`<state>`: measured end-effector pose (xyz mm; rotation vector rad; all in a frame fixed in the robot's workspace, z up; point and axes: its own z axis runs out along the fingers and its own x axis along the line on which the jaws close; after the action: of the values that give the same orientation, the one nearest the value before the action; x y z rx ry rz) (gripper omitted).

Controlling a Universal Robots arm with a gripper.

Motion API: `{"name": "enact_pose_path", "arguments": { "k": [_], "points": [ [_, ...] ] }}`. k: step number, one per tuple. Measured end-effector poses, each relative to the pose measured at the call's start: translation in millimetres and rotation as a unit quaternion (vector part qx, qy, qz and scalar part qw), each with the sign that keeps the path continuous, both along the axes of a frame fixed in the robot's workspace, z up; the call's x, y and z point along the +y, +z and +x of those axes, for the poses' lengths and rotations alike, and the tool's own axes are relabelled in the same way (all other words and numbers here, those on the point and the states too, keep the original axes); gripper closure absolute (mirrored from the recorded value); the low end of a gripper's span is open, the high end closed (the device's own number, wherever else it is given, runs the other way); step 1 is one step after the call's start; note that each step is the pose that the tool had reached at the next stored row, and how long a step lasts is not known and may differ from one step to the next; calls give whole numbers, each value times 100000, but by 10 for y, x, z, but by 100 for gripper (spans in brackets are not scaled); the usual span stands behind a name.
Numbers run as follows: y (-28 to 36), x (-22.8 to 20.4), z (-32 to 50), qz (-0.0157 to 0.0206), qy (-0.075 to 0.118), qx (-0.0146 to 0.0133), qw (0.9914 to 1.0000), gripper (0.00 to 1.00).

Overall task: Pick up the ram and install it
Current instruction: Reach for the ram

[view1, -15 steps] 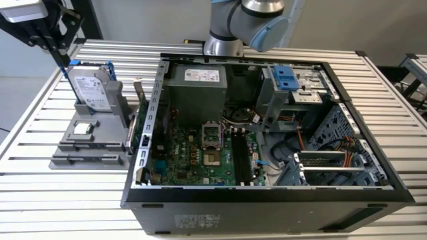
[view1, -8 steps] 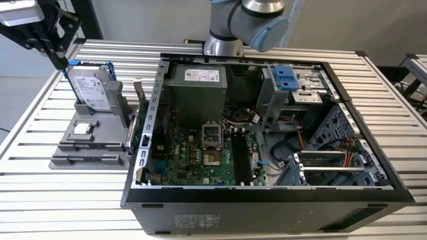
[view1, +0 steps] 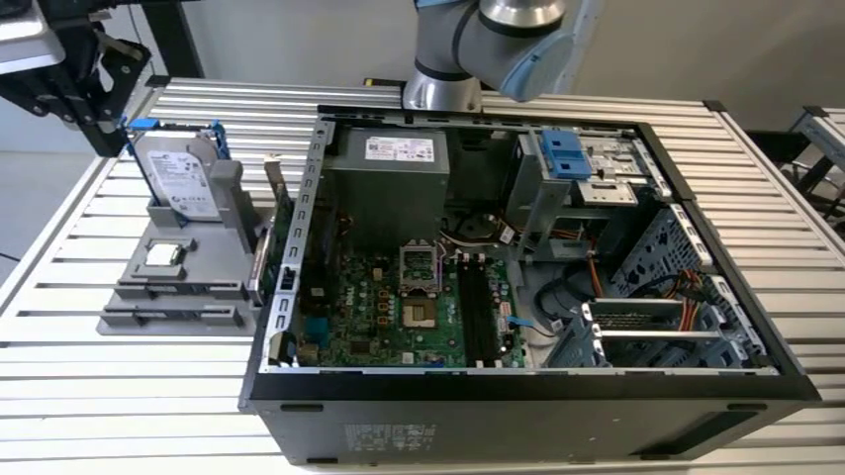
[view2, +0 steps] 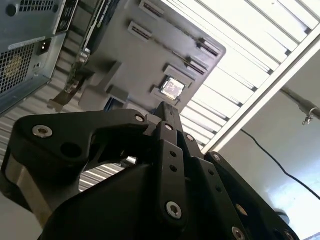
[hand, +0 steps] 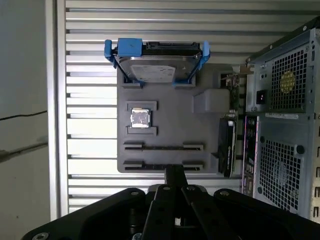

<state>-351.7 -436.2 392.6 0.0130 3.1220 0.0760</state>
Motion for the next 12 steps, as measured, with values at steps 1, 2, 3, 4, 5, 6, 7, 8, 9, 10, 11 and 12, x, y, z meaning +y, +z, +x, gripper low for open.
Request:
{"name": "enact_pose_path", "arguments": {
  "k": [1, 2, 3, 4, 5, 6, 7, 8, 9, 10, 11, 12],
  "points": [
    [0, -34, 0, 0, -76, 2, 100000, 100],
    [0, -67, 0, 0, -141, 4, 100000, 100],
    [0, -99, 0, 0, -211, 3, 100000, 100],
    [0, -132, 0, 0, -283, 5, 100000, 100],
    [0, -164, 0, 0, -371, 3, 99999, 100],
    [0, -195, 0, 2, -463, 3, 99999, 100],
    [0, -227, 0, 2, -556, 4, 99998, 100],
    [0, -251, 0, 0, -638, 5, 99998, 100],
    [0, -270, 0, 3, -751, 7, 99997, 100],
    [0, -277, 0, 0, -858, 5, 99996, 100],
    [0, -276, 0, -3, -868, 9, 99996, 100],
    [0, -276, 0, 0, -872, 8, 99996, 100]
  ]
}}
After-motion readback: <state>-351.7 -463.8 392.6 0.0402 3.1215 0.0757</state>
